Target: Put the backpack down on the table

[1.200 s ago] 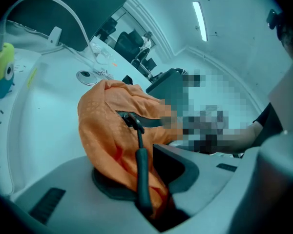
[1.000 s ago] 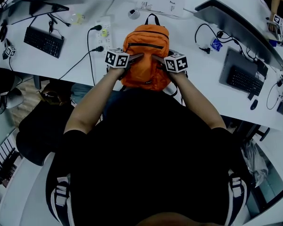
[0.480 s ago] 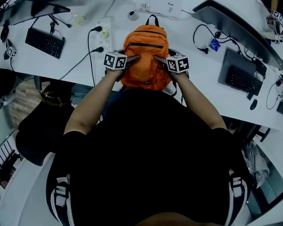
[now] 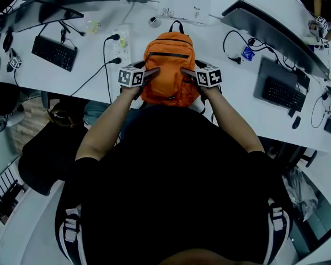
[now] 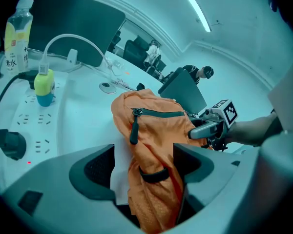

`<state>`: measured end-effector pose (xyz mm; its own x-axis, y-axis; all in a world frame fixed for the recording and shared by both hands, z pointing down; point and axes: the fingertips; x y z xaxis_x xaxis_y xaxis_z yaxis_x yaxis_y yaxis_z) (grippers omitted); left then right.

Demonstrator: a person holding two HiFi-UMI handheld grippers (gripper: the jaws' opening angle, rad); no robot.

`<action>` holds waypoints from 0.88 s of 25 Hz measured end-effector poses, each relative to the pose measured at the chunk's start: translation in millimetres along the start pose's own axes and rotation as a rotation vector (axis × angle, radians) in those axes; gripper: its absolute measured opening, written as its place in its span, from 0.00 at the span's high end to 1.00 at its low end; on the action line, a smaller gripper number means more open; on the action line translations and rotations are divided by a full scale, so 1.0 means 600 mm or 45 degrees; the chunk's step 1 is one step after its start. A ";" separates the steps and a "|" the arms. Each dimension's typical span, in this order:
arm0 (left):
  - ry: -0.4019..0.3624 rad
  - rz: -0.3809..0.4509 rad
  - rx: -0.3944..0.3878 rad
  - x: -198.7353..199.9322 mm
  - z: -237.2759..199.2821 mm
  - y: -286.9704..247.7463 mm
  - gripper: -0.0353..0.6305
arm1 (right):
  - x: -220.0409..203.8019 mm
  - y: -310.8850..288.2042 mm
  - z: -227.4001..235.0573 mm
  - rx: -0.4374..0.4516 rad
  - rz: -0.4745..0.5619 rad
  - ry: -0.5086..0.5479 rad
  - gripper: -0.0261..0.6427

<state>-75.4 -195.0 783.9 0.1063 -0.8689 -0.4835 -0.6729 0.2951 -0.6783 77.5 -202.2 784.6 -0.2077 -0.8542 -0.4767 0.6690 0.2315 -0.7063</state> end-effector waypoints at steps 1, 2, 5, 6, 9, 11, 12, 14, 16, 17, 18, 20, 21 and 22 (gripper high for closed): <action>0.001 0.010 0.009 0.000 -0.001 0.003 0.42 | -0.001 0.003 -0.001 0.003 0.002 -0.006 0.37; 0.004 0.019 0.015 0.000 -0.003 0.006 0.42 | -0.002 0.007 -0.002 0.008 0.006 -0.012 0.37; 0.007 0.042 0.030 -0.001 -0.001 0.017 0.41 | -0.002 0.017 -0.006 0.012 0.031 -0.012 0.37; 0.004 0.046 0.037 -0.002 0.000 0.022 0.41 | 0.000 0.022 -0.008 0.015 0.042 -0.011 0.37; 0.000 0.065 0.073 -0.008 -0.004 0.039 0.41 | -0.001 0.036 -0.015 0.004 0.057 0.006 0.37; 0.016 0.095 0.103 -0.010 -0.010 0.053 0.41 | -0.005 0.044 -0.017 -0.012 0.057 0.013 0.37; 0.035 0.117 0.105 -0.009 -0.011 0.059 0.41 | -0.007 0.049 -0.016 -0.024 0.060 0.011 0.37; 0.076 0.159 0.100 -0.005 -0.010 0.071 0.41 | -0.009 0.058 -0.018 -0.030 0.078 -0.004 0.37; 0.096 0.186 0.099 -0.003 -0.005 0.083 0.41 | -0.012 0.065 -0.019 -0.028 0.094 -0.021 0.37; 0.099 0.195 0.098 -0.003 -0.003 0.087 0.41 | -0.015 0.068 -0.020 -0.028 0.095 -0.024 0.37; 0.102 0.204 0.094 -0.004 -0.001 0.091 0.41 | -0.019 0.070 -0.021 -0.026 0.094 -0.026 0.37; 0.107 0.218 0.078 -0.006 0.007 0.097 0.41 | -0.025 0.075 -0.023 -0.029 0.094 -0.027 0.37; 0.106 0.219 0.073 -0.008 0.011 0.100 0.41 | -0.026 0.079 -0.025 -0.031 0.100 -0.029 0.37; 0.100 0.215 0.074 -0.012 0.014 0.104 0.41 | -0.027 0.082 -0.028 -0.031 0.107 -0.032 0.37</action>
<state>-111.9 -167.1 740.3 -0.0635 -0.8327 -0.5501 -0.6328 0.4598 -0.6230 101.9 -169.2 748.5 -0.1337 -0.8426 -0.5217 0.6655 0.3137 -0.6772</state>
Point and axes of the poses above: the fingertips, and each gripper's own axes: y backward along the fingers, z to its right, x out of its top, and after that the axes turned 2 degrees about x, right-handed
